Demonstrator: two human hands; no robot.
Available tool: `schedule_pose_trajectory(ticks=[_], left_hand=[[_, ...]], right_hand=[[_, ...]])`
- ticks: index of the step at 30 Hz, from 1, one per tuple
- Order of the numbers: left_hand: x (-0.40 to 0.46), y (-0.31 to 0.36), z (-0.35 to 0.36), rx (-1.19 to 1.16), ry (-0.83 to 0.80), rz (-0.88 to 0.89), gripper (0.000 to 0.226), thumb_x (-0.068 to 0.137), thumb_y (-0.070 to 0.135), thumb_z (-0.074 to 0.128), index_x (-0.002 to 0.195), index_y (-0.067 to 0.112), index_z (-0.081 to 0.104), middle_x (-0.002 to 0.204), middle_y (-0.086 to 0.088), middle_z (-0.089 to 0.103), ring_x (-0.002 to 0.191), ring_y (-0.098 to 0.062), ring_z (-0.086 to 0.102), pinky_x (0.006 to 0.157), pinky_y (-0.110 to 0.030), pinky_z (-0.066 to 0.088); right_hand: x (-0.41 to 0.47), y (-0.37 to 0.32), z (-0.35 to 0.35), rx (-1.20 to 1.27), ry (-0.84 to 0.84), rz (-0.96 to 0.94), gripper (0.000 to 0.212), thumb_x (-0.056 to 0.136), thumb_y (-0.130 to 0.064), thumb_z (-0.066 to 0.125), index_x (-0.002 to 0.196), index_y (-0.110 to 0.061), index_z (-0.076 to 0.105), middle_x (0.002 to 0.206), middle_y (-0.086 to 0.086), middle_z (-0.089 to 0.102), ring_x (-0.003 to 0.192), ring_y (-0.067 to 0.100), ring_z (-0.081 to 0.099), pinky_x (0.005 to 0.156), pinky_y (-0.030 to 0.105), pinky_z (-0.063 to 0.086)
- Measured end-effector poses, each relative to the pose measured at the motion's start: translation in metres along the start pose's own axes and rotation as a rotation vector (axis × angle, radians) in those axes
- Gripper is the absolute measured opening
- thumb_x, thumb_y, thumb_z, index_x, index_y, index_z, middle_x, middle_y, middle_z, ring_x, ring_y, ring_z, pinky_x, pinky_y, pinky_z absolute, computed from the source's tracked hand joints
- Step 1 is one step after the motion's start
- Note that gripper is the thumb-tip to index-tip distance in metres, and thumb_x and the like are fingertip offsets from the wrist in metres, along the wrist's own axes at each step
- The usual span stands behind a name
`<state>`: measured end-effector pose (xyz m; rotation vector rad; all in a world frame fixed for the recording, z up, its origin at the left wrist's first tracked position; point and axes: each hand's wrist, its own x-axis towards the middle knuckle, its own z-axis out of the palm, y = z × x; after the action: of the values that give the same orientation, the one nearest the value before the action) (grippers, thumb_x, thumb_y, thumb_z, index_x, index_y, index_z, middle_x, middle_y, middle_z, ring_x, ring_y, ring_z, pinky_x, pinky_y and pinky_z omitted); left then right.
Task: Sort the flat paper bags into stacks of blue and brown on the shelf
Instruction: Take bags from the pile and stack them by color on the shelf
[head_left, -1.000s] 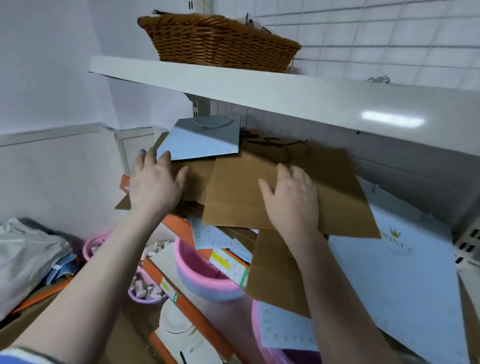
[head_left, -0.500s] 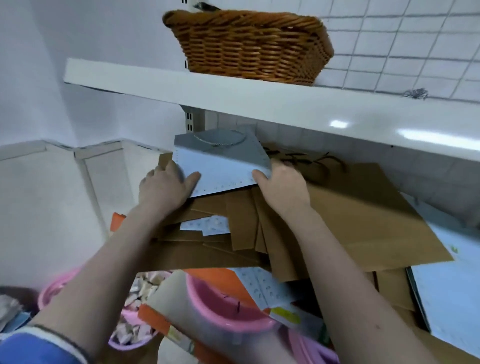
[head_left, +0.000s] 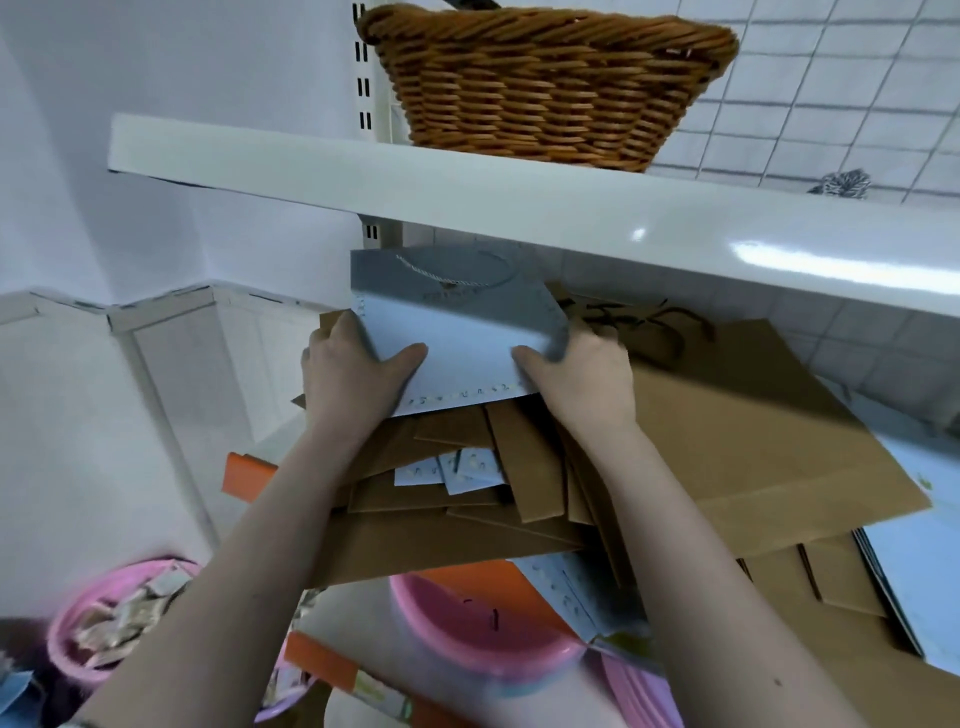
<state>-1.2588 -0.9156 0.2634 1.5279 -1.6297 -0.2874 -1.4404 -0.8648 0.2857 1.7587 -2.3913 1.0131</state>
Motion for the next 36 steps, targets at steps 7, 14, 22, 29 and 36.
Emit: schedule_pose_trajectory(ticks=[7,14,22,29,36], left_hand=[[-0.021,0.011,-0.013,-0.217,-0.009,0.020,0.043,0.082,0.031,0.068,0.120,0.016,0.058,0.117,-0.003,0.063,0.101,-0.025,0.060,0.079,-0.033,0.048],[-0.070,0.062,-0.002,-0.148,-0.084,-0.003,0.047,0.079,0.045,0.067,0.110,0.010,0.060,0.106,-0.007,0.065,0.091,-0.027,0.060,0.072,-0.033,0.045],[-0.186,0.176,0.065,-0.185,-0.124,0.126,0.052,0.071,0.046,0.073,0.095,0.003,0.058,0.103,-0.018,0.059,0.082,-0.028,0.054,0.066,-0.030,0.037],[-0.312,0.293,0.140,-0.128,-0.226,0.155,0.054,0.077,0.038,0.070,0.109,-0.002,0.052,0.111,-0.021,0.048,0.101,-0.033,0.044,0.079,-0.034,0.034],[-0.384,0.373,0.189,-0.108,-0.330,0.208,0.049,0.079,0.035,0.067,0.108,-0.001,0.051,0.112,-0.019,0.046,0.102,-0.038,0.049,0.086,-0.036,0.038]], right_hand=[[-0.035,0.031,-0.016,0.120,0.012,0.040,0.062,0.079,-0.050,0.066,0.125,-0.011,0.050,0.119,0.012,0.050,0.117,0.028,0.040,0.085,0.035,0.037],[-0.085,0.088,-0.074,0.164,0.061,0.065,0.060,0.074,-0.047,0.073,0.119,-0.011,0.055,0.106,0.007,0.049,0.108,0.028,0.047,0.079,0.031,0.036],[-0.161,0.215,-0.167,0.071,0.177,0.133,0.052,0.082,-0.040,0.065,0.121,-0.009,0.052,0.109,0.014,0.050,0.107,0.034,0.047,0.082,0.034,0.035],[-0.235,0.346,-0.244,-0.036,0.259,0.234,0.030,0.088,-0.030,0.056,0.102,-0.003,0.054,0.094,0.015,0.049,0.095,0.034,0.045,0.078,0.038,0.035],[-0.273,0.430,-0.300,-0.086,0.297,0.351,0.023,0.088,-0.028,0.056,0.092,-0.005,0.053,0.087,0.011,0.045,0.086,0.030,0.042,0.073,0.036,0.031]])
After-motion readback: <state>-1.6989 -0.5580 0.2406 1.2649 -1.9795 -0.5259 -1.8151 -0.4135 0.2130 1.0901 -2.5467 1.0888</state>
